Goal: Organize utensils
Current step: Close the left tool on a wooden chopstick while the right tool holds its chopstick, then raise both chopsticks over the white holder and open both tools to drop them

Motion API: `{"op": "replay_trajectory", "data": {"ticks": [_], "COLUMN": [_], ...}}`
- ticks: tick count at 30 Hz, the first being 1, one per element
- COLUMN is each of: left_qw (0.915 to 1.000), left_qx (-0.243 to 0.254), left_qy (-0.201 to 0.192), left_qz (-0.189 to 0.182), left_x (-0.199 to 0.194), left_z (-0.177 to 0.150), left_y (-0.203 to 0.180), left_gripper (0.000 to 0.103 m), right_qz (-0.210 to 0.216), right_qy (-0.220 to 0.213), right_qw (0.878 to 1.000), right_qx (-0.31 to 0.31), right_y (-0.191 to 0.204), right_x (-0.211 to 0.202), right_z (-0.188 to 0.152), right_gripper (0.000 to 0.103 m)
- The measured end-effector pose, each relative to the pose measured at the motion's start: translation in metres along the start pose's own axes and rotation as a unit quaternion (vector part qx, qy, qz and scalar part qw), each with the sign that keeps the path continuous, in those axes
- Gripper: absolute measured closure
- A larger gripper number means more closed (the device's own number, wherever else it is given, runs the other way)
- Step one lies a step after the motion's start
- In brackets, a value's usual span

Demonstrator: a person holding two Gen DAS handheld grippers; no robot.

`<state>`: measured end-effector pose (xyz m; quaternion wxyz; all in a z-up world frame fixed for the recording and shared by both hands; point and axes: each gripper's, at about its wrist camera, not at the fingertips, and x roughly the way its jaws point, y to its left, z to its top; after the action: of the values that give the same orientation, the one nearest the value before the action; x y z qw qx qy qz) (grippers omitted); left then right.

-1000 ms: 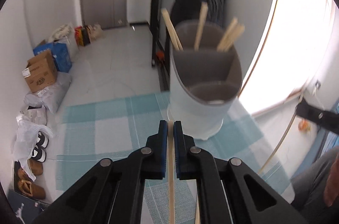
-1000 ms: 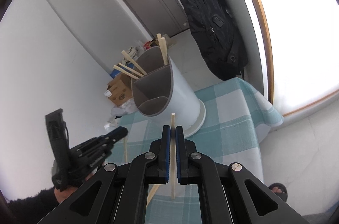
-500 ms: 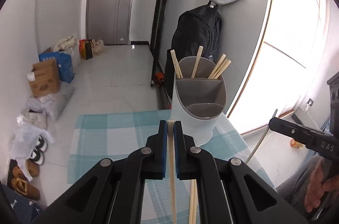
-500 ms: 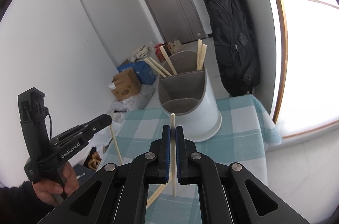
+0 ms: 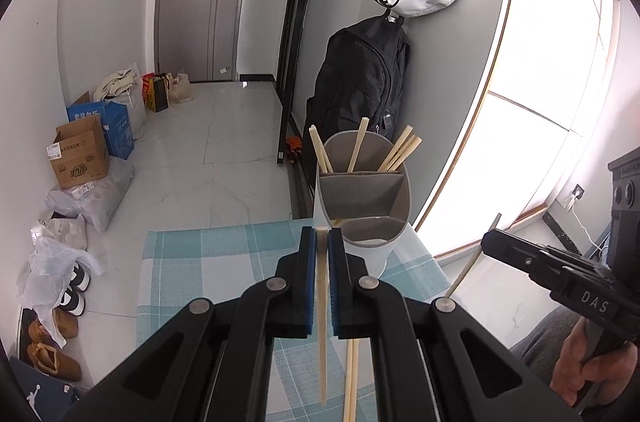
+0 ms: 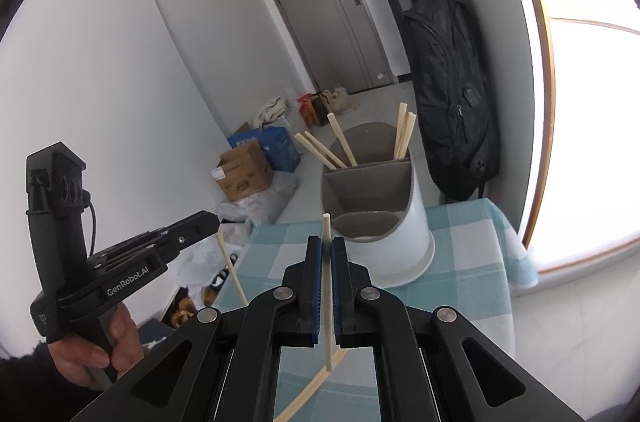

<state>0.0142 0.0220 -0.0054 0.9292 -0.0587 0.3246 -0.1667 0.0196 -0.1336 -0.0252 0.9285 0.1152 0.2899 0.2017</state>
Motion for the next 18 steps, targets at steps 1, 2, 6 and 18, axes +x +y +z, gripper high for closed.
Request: {"op": "replay_trajectory", "data": {"ticks": [1, 2, 6, 18], "left_qw": [1.0, 1.0, 1.0, 0.9995], "left_qx": [-0.002, -0.002, 0.003, -0.012], "left_qy": [0.006, 0.008, -0.001, -0.022], "left_qz": [-0.004, -0.003, -0.004, -0.018], "left_x": [0.0, -0.001, -0.006, -0.004], "left_z": [0.002, 0.007, 0.021, 0.083], "left_y": [-0.001, -0.003, -0.01, -0.022], "left_gripper": [0.101, 0.101, 0.101, 0.101], "right_qz": [0.001, 0.001, 0.003, 0.009], "right_qy": [-0.002, -0.005, -0.011, -0.018], "right_qw": [1.0, 1.0, 1.0, 1.0], "right_qx": [0.002, 0.004, 0.01, 0.011], "right_y": [0.0, 0.0, 0.0, -0.01], "right_x": [-0.001, -0.002, -0.006, -0.015], "right_z": [0.003, 0.006, 0.024, 0.095], "right_gripper": [0.099, 0.099, 0.099, 0.099]}}
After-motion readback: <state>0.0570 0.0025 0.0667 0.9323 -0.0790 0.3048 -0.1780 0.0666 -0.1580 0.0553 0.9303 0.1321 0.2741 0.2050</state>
